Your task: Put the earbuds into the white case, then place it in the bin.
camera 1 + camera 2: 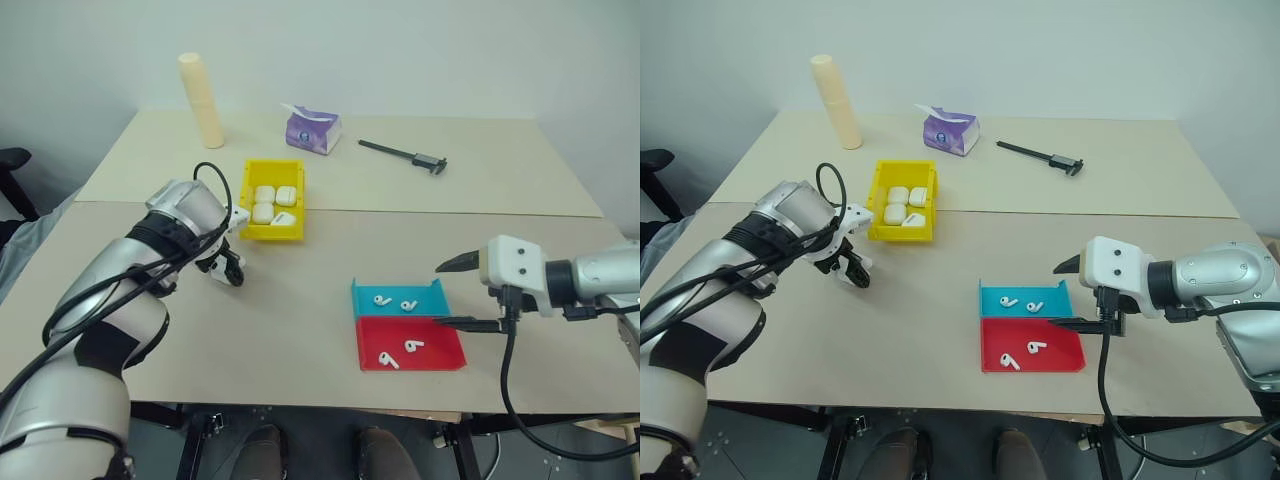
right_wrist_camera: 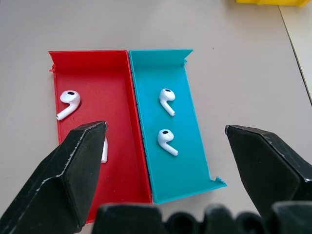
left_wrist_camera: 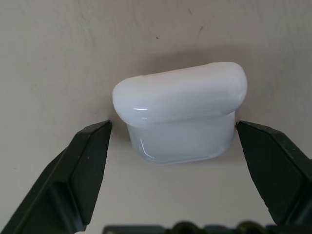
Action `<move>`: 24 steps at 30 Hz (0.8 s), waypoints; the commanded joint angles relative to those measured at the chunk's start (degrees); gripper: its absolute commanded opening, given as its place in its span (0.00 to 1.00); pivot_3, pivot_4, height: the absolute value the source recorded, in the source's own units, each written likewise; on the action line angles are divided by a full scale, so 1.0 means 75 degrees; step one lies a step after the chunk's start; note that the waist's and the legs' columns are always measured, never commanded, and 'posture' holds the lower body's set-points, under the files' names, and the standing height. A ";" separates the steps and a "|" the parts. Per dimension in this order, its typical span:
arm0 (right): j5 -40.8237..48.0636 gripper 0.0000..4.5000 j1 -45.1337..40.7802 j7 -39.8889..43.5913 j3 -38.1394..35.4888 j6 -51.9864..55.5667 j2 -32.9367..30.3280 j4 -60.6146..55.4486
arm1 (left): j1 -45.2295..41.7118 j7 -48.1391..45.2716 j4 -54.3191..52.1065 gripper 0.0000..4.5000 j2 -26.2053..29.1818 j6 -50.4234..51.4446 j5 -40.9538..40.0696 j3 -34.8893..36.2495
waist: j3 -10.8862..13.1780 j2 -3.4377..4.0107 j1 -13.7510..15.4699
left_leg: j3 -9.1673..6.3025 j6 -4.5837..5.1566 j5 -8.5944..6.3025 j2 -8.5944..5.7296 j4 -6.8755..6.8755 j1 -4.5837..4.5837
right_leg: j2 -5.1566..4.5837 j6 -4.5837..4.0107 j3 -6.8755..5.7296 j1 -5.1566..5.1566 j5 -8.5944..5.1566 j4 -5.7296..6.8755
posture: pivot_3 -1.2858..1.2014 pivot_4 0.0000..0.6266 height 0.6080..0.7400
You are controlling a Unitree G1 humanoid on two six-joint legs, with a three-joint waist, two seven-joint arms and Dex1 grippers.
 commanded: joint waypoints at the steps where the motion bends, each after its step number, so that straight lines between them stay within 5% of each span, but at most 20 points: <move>1: -0.0047 1.00 -0.0043 -0.0079 -0.0162 -0.0076 -0.0103 -0.0126 | -0.0138 -0.0100 0.0077 0.72 0.0007 -0.0008 0.0301 0.0106 | 0.0000 0.0000 0.0000 | 0.0000 0.0000 0.0000 0.0001 0.0000 0.0000 | 0.0000 0.0000 0.0000 0.0000 0.0000 0.0000 | 0.52 0.24 1.00; 3: -0.0062 1.00 -0.0070 -0.0092 -0.0140 -0.0083 -0.0088 -0.0095 | -0.0129 -0.0142 0.0123 0.61 -0.0012 -0.0022 0.0350 0.0151 | 0.0000 0.0000 -0.0002 | -0.0001 0.0000 0.0000 0.0000 0.0000 0.0000 | 0.0000 0.0000 0.0000 0.0000 0.0000 0.0001 | 0.52 0.24 1.00; 8: -0.0081 1.00 -0.0121 -0.0103 -0.0131 -0.0101 -0.0057 -0.0052 | -0.0061 -0.0144 -0.0104 0.61 0.0041 -0.0149 0.0458 0.0355 | 0.0000 0.0000 -0.0004 | -0.0002 0.0000 0.0000 0.0001 0.0000 0.0000 | 0.0000 0.0000 0.0000 0.0000 0.0000 0.0001 | 0.52 0.24 1.00; 14: 0.0052 1.00 -0.0259 0.0039 -0.0426 -0.0064 -0.0309 -0.0228 | 0.0517 0.0257 -0.2713 0.61 0.1030 -0.0275 0.0465 0.1325 | 0.0001 0.0000 -0.0028 | -0.0015 0.0000 0.0000 0.0003 0.0000 -0.0001 | 0.0000 0.0000 0.0004 -0.0004 0.0000 0.0002 | 0.52 0.24 1.00; 17: 0.0293 1.00 -0.0391 0.0321 -0.0542 0.0019 -0.0583 -0.0345 | 0.1082 0.0459 -0.4217 0.61 0.1517 0.0099 0.0085 0.2346 | 0.0001 0.0002 -0.0053 | -0.0016 0.0000 0.0000 0.0005 0.0000 0.0000 | -0.0001 0.0001 0.0009 -0.0005 0.0000 0.0005 | 0.52 0.24 1.00; 21: 0.0558 1.00 -0.0761 0.0839 -0.0427 0.0029 -0.0954 -0.0401 | 0.2937 0.0718 -0.6499 0.61 0.1926 -0.1088 -0.0504 0.4278 | -0.0001 0.0005 -0.0068 | -0.0016 0.0000 0.0000 0.0004 0.0001 0.0018 | -0.0003 0.0001 0.0008 0.0008 0.0000 0.0013 | 0.52 0.24 1.00; 24: 0.0649 1.00 -0.1076 0.1504 -0.0066 -0.0455 -0.1060 -0.0553 | 0.4679 0.0941 -0.7926 0.61 0.1468 -0.1889 -0.1261 0.6168 | -0.0001 0.0005 -0.0093 | -0.0012 0.0000 0.0000 0.0007 0.0002 0.0025 | -0.0009 -0.0002 0.0022 -0.0002 -0.0002 0.0039 | 0.52 0.24 1.00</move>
